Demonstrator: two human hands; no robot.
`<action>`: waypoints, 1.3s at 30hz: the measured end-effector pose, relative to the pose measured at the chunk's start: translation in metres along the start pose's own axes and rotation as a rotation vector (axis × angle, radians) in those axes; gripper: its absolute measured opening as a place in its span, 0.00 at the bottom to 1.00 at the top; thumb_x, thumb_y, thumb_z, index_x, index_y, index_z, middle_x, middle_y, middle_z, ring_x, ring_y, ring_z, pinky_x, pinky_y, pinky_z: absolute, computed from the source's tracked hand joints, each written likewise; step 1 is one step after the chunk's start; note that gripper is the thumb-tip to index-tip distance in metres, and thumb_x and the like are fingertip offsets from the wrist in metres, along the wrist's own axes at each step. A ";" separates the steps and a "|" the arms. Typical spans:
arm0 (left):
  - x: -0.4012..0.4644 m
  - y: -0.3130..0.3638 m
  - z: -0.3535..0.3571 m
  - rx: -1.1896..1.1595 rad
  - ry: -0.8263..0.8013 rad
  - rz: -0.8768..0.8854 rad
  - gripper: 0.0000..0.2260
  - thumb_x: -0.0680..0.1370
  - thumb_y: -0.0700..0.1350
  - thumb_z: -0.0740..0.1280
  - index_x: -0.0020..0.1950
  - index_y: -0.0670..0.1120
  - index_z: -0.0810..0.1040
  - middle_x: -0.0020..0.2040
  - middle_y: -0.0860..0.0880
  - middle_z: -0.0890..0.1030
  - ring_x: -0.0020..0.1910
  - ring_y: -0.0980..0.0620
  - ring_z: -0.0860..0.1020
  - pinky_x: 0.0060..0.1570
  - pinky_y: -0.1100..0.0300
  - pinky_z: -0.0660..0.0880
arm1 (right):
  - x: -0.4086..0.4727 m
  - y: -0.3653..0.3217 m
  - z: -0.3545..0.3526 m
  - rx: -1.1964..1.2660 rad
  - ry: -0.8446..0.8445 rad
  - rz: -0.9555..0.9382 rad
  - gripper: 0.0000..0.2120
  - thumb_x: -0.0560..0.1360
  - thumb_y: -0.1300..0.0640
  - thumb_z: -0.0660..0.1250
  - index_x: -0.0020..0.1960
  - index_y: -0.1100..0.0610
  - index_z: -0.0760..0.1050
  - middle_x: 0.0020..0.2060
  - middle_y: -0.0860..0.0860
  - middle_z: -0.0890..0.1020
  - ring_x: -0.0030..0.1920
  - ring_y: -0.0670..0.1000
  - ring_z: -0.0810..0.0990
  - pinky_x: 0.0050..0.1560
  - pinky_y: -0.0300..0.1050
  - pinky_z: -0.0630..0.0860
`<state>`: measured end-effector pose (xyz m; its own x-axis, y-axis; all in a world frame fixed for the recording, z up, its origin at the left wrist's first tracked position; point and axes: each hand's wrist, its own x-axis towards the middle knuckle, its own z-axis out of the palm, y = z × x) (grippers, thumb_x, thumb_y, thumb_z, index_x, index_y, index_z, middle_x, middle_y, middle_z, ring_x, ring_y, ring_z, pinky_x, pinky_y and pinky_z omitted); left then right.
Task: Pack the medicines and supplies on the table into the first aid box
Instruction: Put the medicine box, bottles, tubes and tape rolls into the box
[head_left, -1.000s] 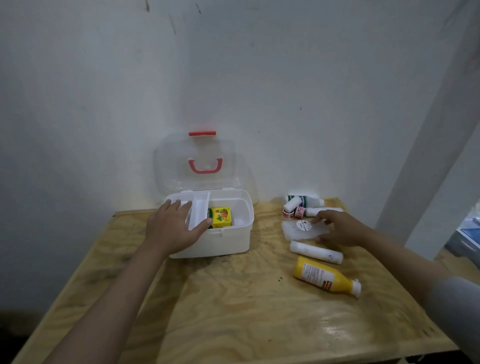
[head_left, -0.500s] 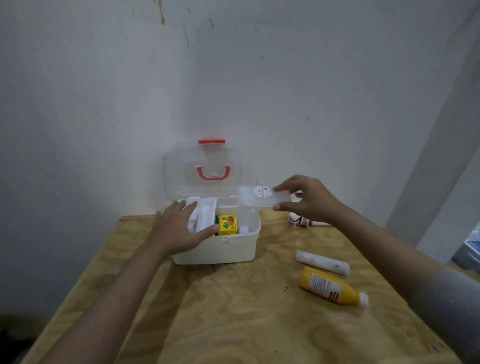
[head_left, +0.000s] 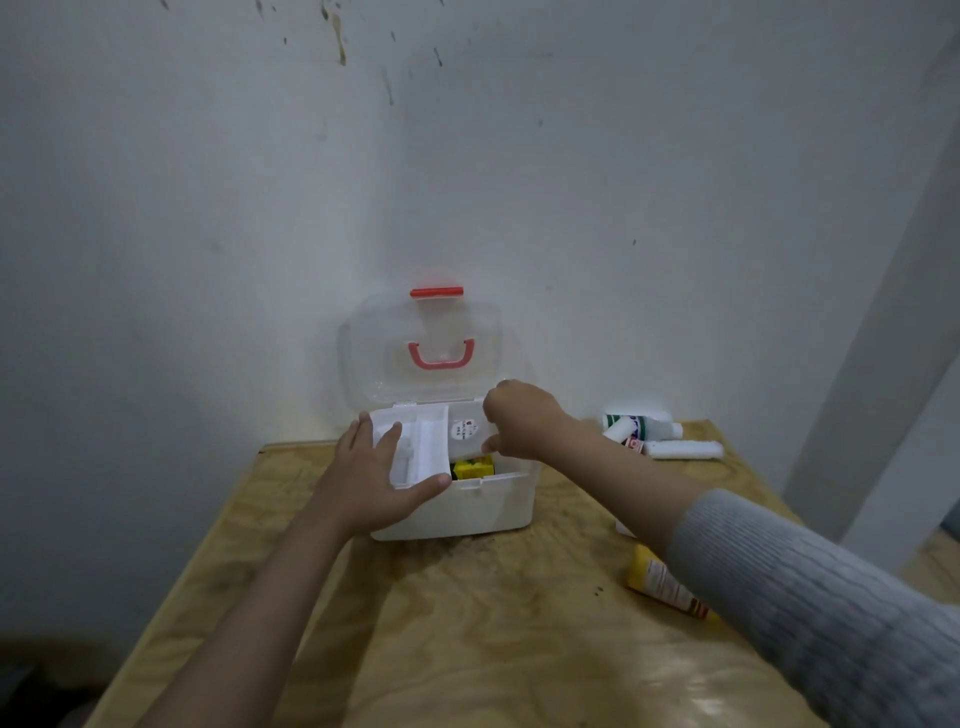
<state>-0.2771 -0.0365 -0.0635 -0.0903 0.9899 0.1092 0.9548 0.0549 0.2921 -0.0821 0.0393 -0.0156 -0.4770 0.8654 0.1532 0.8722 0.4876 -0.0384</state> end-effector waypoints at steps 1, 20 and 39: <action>0.000 0.000 0.000 -0.004 0.009 0.002 0.59 0.50 0.83 0.44 0.76 0.54 0.52 0.79 0.47 0.46 0.77 0.45 0.47 0.71 0.43 0.55 | 0.001 -0.002 0.004 0.004 -0.017 -0.005 0.20 0.68 0.50 0.74 0.53 0.61 0.76 0.51 0.58 0.79 0.51 0.57 0.79 0.44 0.47 0.74; -0.001 0.000 0.003 0.000 0.045 -0.001 0.51 0.59 0.78 0.52 0.76 0.53 0.54 0.79 0.48 0.49 0.77 0.45 0.49 0.70 0.43 0.57 | 0.029 -0.014 0.023 0.620 -0.150 0.471 0.18 0.65 0.60 0.78 0.51 0.63 0.77 0.46 0.57 0.81 0.44 0.55 0.82 0.45 0.45 0.82; -0.002 -0.004 0.003 -0.052 0.075 0.000 0.59 0.51 0.84 0.45 0.76 0.53 0.56 0.79 0.47 0.50 0.77 0.47 0.49 0.71 0.45 0.57 | -0.045 0.131 0.005 0.883 0.281 0.610 0.11 0.70 0.67 0.70 0.52 0.62 0.81 0.50 0.58 0.84 0.48 0.52 0.79 0.50 0.45 0.76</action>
<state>-0.2799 -0.0379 -0.0674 -0.1128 0.9773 0.1796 0.9391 0.0458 0.3407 0.0530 0.0650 -0.0329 0.1454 0.9859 0.0832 0.5158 -0.0038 -0.8567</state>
